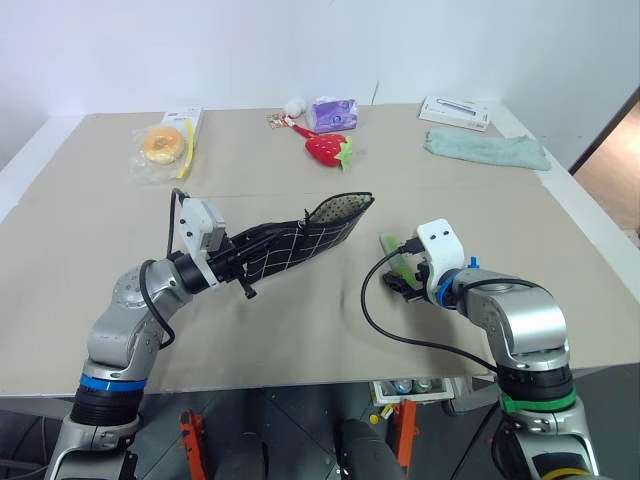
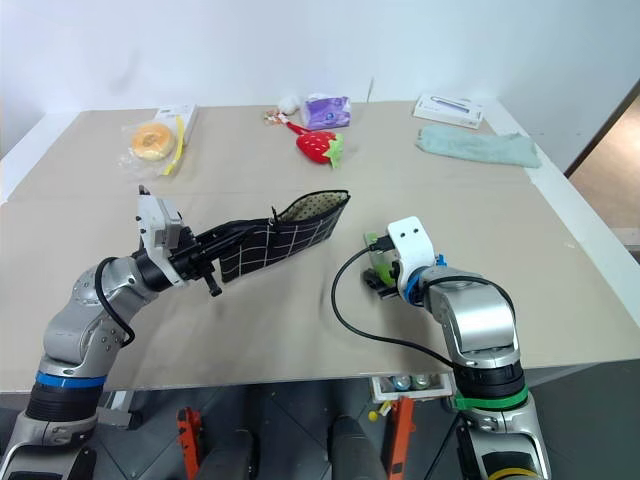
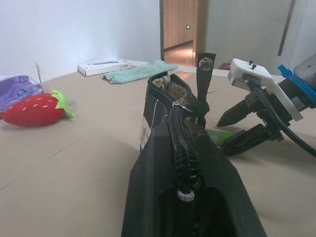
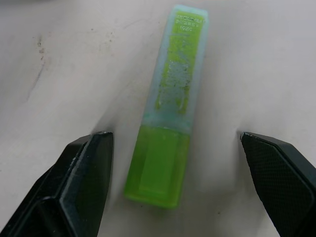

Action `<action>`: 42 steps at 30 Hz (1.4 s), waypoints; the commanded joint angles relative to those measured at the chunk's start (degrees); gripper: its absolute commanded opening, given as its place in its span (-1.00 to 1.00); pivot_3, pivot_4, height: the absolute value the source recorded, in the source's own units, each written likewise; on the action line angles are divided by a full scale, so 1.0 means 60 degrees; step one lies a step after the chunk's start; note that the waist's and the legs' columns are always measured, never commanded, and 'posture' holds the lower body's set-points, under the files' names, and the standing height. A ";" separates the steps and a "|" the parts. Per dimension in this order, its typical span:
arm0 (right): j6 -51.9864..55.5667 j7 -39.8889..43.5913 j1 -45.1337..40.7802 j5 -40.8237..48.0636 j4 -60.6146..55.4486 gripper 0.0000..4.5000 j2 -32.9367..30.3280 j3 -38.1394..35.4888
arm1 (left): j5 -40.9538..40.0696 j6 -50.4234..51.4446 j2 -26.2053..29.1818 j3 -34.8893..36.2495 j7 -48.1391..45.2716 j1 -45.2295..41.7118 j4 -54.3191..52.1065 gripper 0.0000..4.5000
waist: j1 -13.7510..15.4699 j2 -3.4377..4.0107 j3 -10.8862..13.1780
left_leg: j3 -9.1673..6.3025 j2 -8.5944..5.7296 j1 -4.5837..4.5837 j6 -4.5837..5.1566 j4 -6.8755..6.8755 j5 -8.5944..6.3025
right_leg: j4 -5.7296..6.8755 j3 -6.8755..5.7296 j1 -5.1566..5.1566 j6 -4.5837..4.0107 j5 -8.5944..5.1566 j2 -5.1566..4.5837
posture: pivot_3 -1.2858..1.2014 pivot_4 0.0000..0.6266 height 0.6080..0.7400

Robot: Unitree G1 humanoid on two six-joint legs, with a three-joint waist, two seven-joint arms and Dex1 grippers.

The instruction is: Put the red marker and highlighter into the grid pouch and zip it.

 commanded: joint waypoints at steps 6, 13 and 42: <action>-0.0871 0.0448 -0.0099 0.0559 0.0211 -0.55 -0.0614 -0.0264 | -0.0065 -0.0152 -0.0028 0.0142 0.0018 -0.0188 -0.0192 -1.00 | 0.0026 -0.0002 -0.0001 | -0.0001 -0.0003 0.0000 -0.0001 0.0005 0.0001 | -0.0001 0.0003 0.0007 0.0000 0.0000 -0.0001 | 0.03 -0.52 1.00; -0.8212 0.5581 -0.0511 0.0688 0.1716 -0.55 -0.4834 -0.0236 | -0.0041 -0.0183 -0.0120 -0.0003 -0.0095 -0.0304 -0.0051 -1.00 | 0.0018 0.0004 0.0016 | 0.0001 -0.0024 -0.0017 0.0002 0.0000 -0.0002 | -0.0033 0.0021 0.0012 0.0030 -0.0009 -0.0012 | 0.03 -0.52 1.00; -1.6396 0.9666 -0.6758 -0.2817 0.7660 -0.55 -0.3249 0.3482 | 0.0185 -0.0301 -0.0397 -0.0270 -0.0165 -0.0322 -0.0011 -1.00 | -0.0264 -0.0008 0.0038 | 0.0048 -0.0005 0.0008 0.0009 -0.0005 -0.0007 | -0.0002 0.0071 -0.0014 0.0009 0.0005 0.0010 | 0.03 -0.52 1.00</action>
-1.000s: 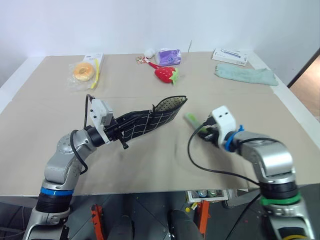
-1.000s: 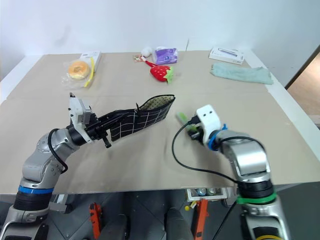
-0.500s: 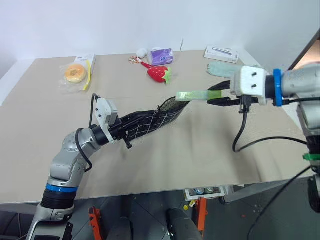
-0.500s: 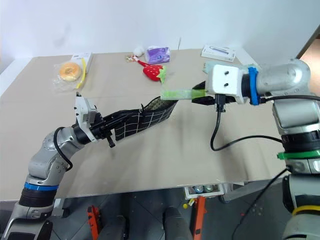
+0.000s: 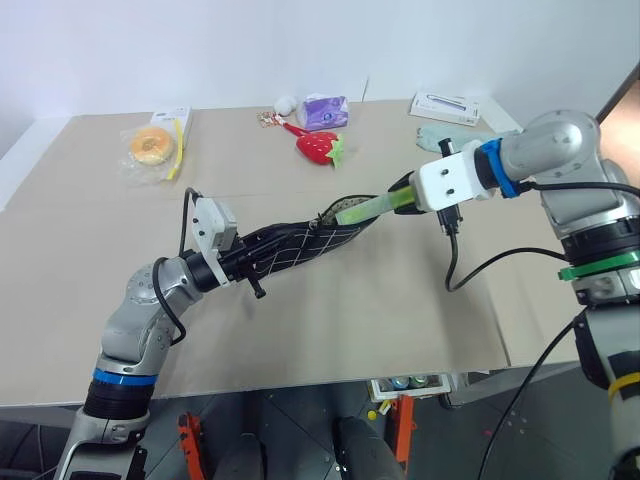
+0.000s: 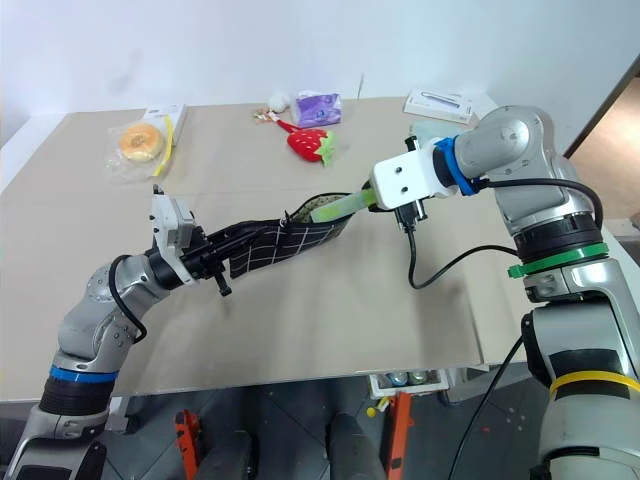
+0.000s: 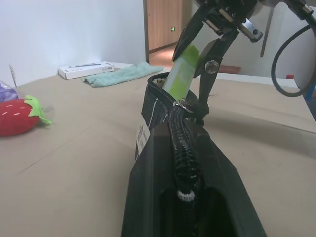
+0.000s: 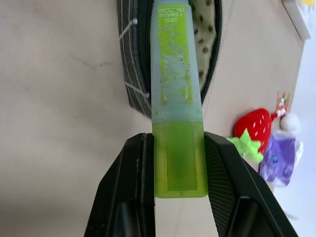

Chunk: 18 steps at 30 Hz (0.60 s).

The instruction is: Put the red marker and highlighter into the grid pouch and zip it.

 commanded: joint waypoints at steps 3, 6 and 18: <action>-0.0175 -0.0019 -0.0488 -0.0260 -0.0185 -0.55 0.0419 0.0099 | -0.0008 -0.0187 -0.0060 0.0043 0.0008 -0.0061 -0.0274 -1.00 | 0.0016 0.0000 0.0000 | -0.0003 0.0000 0.0000 0.0000 0.0000 0.0000 | 0.0008 -0.0001 -0.0001 -0.0002 0.0001 0.0001 | 0.03 -0.52 1.00; -0.0184 -0.0018 -0.0418 -0.0304 -0.0295 -0.55 0.0587 0.0194 | 0.0003 -0.0205 -0.0062 0.0048 0.0008 -0.0081 -0.0234 -1.00 | 0.0020 0.0000 0.0000 | -0.0001 -0.0003 -0.0001 0.0000 0.0000 0.0000 | 0.0007 0.0001 0.0000 -0.0005 0.0002 -0.0003 | 0.03 -0.52 1.00; 0.2521 0.0289 -0.0084 0.1492 -0.1361 0.96 0.0816 -0.0909 | -0.0014 -0.0192 -0.0068 0.0104 0.0074 -0.0022 -0.0284 -1.00 | 0.0025 0.0000 0.0000 | -0.0002 -0.0001 0.0001 -0.0002 0.0003 0.0001 | 0.0011 0.0001 0.0001 -0.0044 0.0026 -0.0001 | 0.03 -0.52 1.00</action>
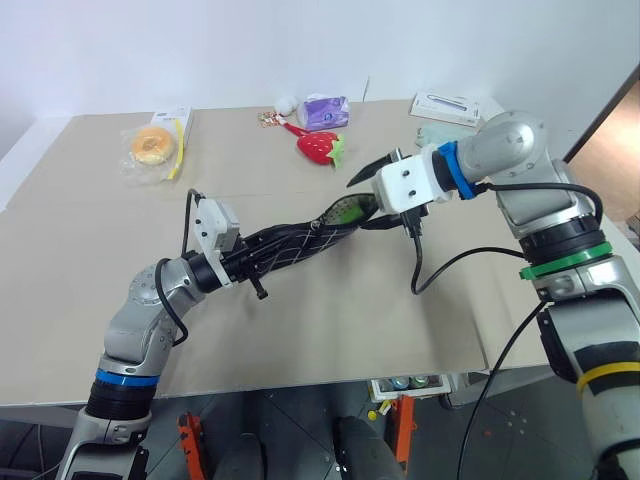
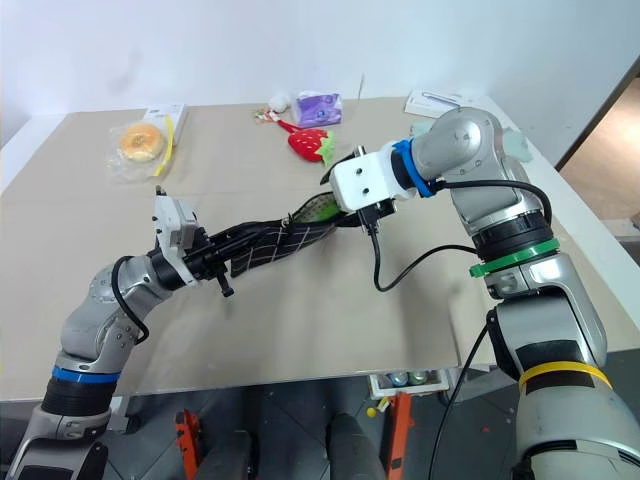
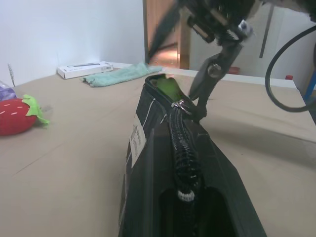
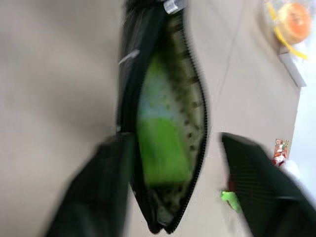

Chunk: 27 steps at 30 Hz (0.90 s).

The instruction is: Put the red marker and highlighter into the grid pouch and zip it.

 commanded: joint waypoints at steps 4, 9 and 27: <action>0.3103 0.0077 0.0484 0.1895 -0.1750 0.96 -0.0085 -0.1313 | -0.0038 -0.0204 -0.0007 0.0172 0.0010 -0.0073 -0.0201 -1.00 | 0.0002 0.0000 0.0000 | -0.0002 0.0000 0.0000 0.0002 0.0000 -0.0001 | 0.0000 -0.0002 0.0000 -0.0001 -0.0001 0.0001 | 0.03 -0.52 1.00; 0.6439 -0.0125 0.1421 0.3754 -0.4053 0.96 -0.0011 -0.1801 | -0.0049 -0.0202 -0.0008 0.0188 -0.0009 -0.0138 -0.0130 -1.00 | 0.0006 0.0001 0.0000 | -0.0009 0.0000 -0.0004 0.0003 0.0002 -0.0002 | 0.0004 -0.0004 -0.0002 -0.0004 0.0000 0.0002 | 0.03 -0.52 1.00; 0.6861 -0.2030 0.1937 0.3565 -0.3960 -0.98 0.1165 -0.1418 | -0.0014 -0.0153 0.0029 0.0156 0.0034 -0.0115 -0.0235 -1.00 | 0.0008 0.0000 -0.0001 | -0.0013 0.0007 -0.0006 0.0006 0.0006 0.0006 | 0.0004 -0.0007 -0.0002 0.0040 -0.0016 0.0013 | 0.03 -0.52 1.00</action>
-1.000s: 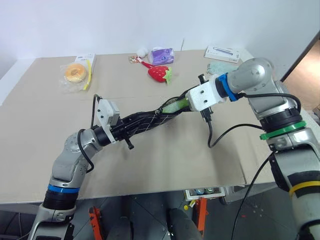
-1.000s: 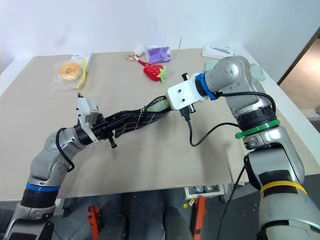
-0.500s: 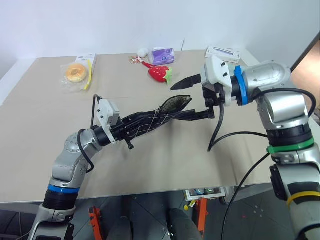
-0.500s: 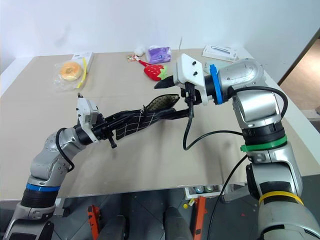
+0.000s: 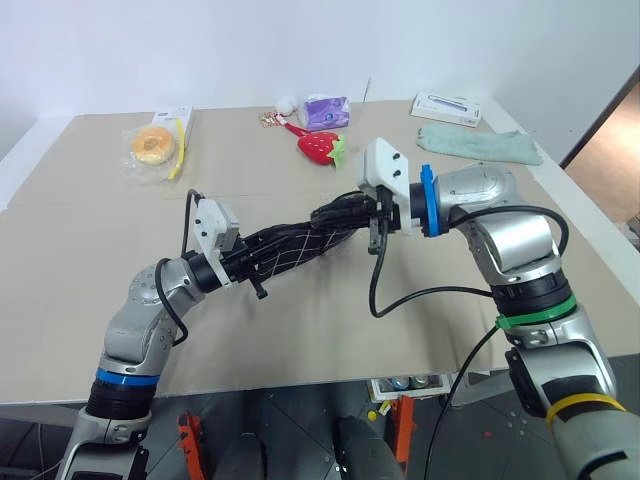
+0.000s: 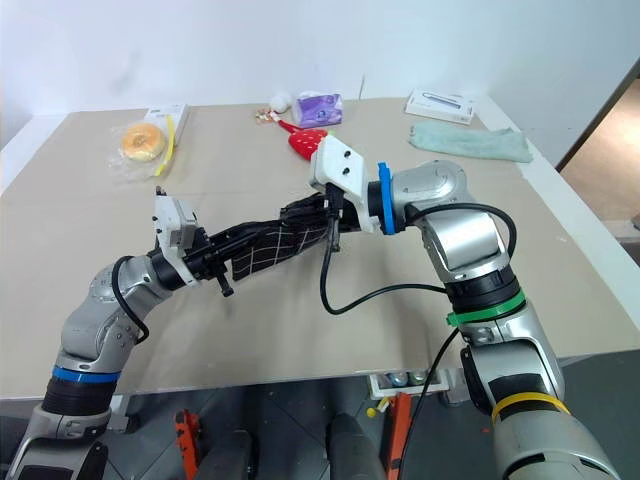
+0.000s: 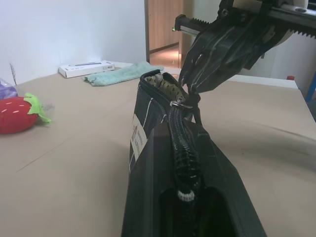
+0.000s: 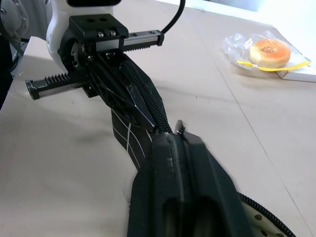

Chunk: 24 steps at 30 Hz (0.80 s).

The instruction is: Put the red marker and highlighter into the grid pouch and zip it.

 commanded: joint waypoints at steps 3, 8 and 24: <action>-0.0183 0.0079 -0.0253 0.0166 0.0058 -0.98 -0.0288 -0.0447 | 0.0001 -0.0163 0.0009 0.0140 0.0062 -0.0111 -0.0291 -1.00 | 0.0000 0.0000 0.0000 | 0.0001 0.0000 0.0000 0.0000 0.0001 0.0000 | 0.0000 0.0000 0.0001 0.0001 -0.0001 0.0000 | 0.03 -0.52 1.00; -0.1363 -0.0469 -0.0812 -0.0691 0.2379 -0.98 -0.0967 -0.0799 | 0.0012 -0.0193 0.0006 0.0131 0.0038 -0.0131 -0.0257 -1.00 | -0.0001 0.0000 0.0000 | 0.0001 -0.0001 0.0001 -0.0001 0.0003 0.0001 | 0.0000 0.0001 0.0002 0.0001 0.0001 0.0000 | 0.03 -0.52 1.00; -0.2165 -0.0316 -0.1323 -0.0335 0.4431 -0.98 -0.1108 -0.1688 | 0.0142 -0.0199 0.0156 0.0041 -0.0049 -0.0090 -0.0238 -1.00 | -0.0051 0.0000 0.0001 | 0.0016 -0.0001 -0.0002 0.0011 -0.0002 -0.0006 | -0.0003 0.0020 -0.0007 -0.0001 -0.0002 0.0003 | 0.03 -0.52 1.00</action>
